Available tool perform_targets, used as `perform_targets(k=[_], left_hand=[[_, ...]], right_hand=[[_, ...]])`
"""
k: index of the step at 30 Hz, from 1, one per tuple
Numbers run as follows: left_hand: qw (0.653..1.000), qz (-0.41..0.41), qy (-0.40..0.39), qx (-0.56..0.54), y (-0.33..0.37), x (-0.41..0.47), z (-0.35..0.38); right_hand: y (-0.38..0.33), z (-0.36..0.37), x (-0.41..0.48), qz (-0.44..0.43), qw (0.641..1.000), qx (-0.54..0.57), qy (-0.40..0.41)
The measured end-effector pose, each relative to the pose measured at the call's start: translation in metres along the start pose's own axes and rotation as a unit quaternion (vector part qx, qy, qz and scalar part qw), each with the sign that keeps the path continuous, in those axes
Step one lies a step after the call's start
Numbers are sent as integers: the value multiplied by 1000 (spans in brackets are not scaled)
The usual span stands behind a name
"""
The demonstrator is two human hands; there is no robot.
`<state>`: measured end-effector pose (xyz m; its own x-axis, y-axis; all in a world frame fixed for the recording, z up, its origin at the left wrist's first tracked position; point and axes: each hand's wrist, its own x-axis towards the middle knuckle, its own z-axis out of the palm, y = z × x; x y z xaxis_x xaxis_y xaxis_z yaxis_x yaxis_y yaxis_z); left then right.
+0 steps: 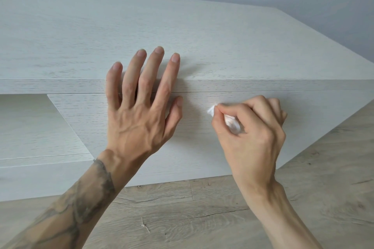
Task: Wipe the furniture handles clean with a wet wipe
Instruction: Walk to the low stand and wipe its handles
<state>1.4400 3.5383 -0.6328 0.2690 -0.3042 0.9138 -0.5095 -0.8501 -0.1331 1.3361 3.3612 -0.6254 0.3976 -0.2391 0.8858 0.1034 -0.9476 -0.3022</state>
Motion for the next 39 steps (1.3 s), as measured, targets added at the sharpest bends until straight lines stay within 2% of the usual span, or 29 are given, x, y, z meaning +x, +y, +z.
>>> perform_targets(k=[8, 11, 18, 29, 35, 39], left_hand=[[1000, -1, -1, -2, 0, 0, -1], [1000, -1, -2, -3, 0, 0, -1], [1000, -2, 0, -4, 1, 0, 0], [1000, 0, -3, -7, -1, -1, 1], [1000, -3, -1, -3, 0, 0, 1], [1000, 1, 0, 2, -1, 0, 1]], right_hand=[[2, 1, 1, -9, 1000, -3, -6], [7, -11, -10, -15, 999, 30, 3], [13, -26, -24, 56, 995, 76, 36], [15, -17, -20, -9, 997, 78, 20], [48, -34, -23, 50, 991, 110, 57], [28, -20, -25, 19, 990, 135, 30]])
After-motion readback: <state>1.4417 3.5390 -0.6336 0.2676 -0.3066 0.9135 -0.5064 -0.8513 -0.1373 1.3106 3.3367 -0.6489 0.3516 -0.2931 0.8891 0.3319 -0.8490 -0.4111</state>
